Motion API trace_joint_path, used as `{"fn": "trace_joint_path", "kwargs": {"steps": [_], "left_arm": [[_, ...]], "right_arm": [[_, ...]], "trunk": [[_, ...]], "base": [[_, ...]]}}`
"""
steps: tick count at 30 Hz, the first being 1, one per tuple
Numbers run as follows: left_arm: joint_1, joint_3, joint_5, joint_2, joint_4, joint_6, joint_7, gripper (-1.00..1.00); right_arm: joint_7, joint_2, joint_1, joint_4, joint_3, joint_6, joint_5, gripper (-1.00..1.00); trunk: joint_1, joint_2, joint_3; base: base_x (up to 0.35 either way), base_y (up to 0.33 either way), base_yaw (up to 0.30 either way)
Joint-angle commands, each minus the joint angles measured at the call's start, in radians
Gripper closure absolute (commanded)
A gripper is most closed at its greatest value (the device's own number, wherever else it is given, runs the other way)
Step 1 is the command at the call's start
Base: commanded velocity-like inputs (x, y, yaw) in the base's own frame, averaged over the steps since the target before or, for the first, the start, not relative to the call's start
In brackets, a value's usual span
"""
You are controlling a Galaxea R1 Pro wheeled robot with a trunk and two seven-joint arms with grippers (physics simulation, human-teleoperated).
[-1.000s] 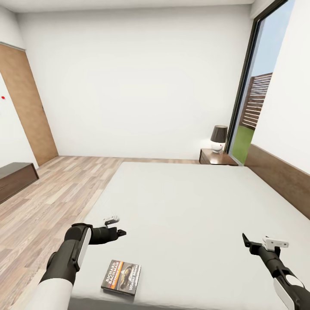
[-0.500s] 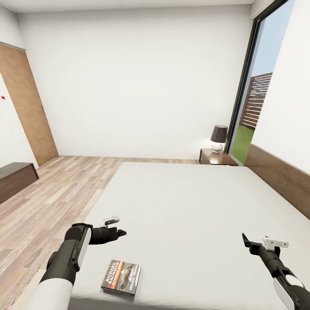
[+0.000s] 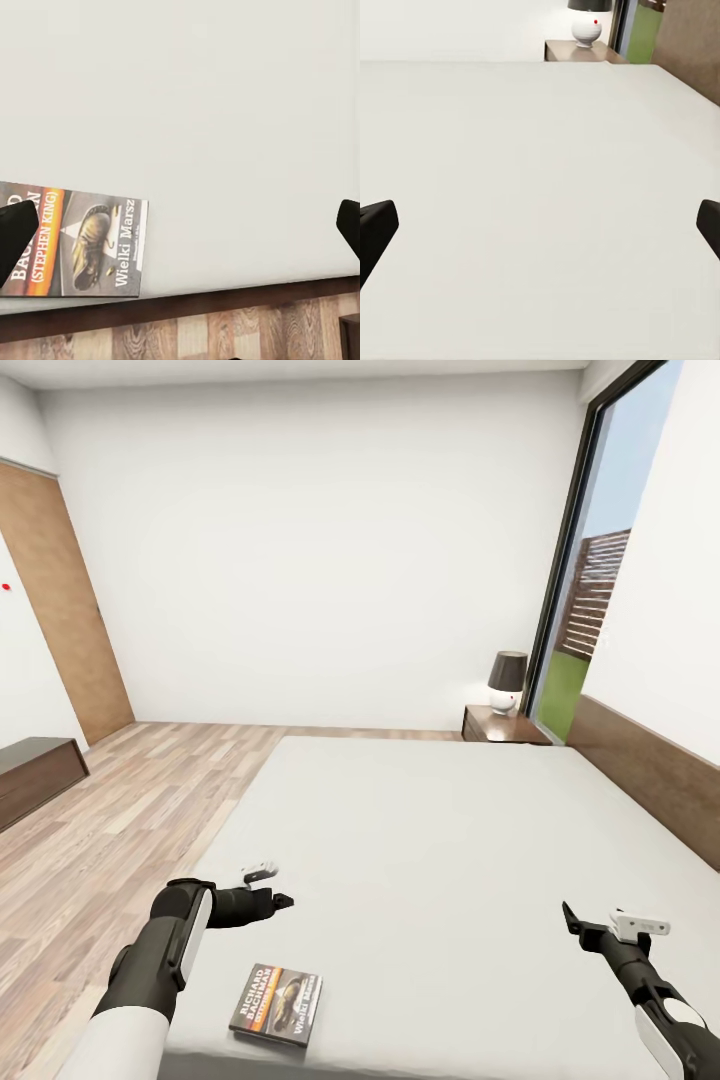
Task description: In the bedroom, move the book from the bed onto either nightstand, and place the two sandals side by side next to the bed.
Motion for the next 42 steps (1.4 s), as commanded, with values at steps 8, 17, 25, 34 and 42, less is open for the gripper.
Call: {"fn": "trace_joint_path", "kwargs": {"steps": [8,17,25,34,42], "left_arm": [[-0.001,0.004,-0.01,-0.001,0.0,0.004,-0.01,-1.0],[-0.001,0.004,-0.01,-0.003,0.0,0.004,-0.011,-1.0],[-0.001,0.004,-0.01,-0.003,0.0,0.004,-0.012,-1.0],[-0.001,0.004,-0.01,-0.003,0.0,0.004,-0.013,-1.0],[-0.001,0.004,-0.01,-0.002,0.0,0.004,-0.012,-1.0]], "right_arm": [[0.009,0.0,-0.001,0.001,-0.002,-0.002,-0.01,-1.0],[0.009,0.009,-0.001,0.001,-0.001,-0.002,-0.01,-1.0],[0.009,0.009,-0.001,0.001,0.0,-0.002,-0.01,-1.0],[0.009,0.009,-0.001,0.001,0.0,-0.003,-0.01,-1.0],[0.009,0.009,-0.001,0.001,0.0,-0.003,-0.01,-1.0]], "trunk": [[0.0,-0.001,-0.001],[0.0,-0.001,-0.001],[0.0,-0.001,-0.001],[0.0,-0.001,-0.001],[0.0,-0.001,-0.001]], "base": [[0.205,-0.002,0.0],[0.107,0.0,0.0],[0.001,0.0,0.0],[0.0,0.0,0.0],[0.113,0.0,0.0]]}}
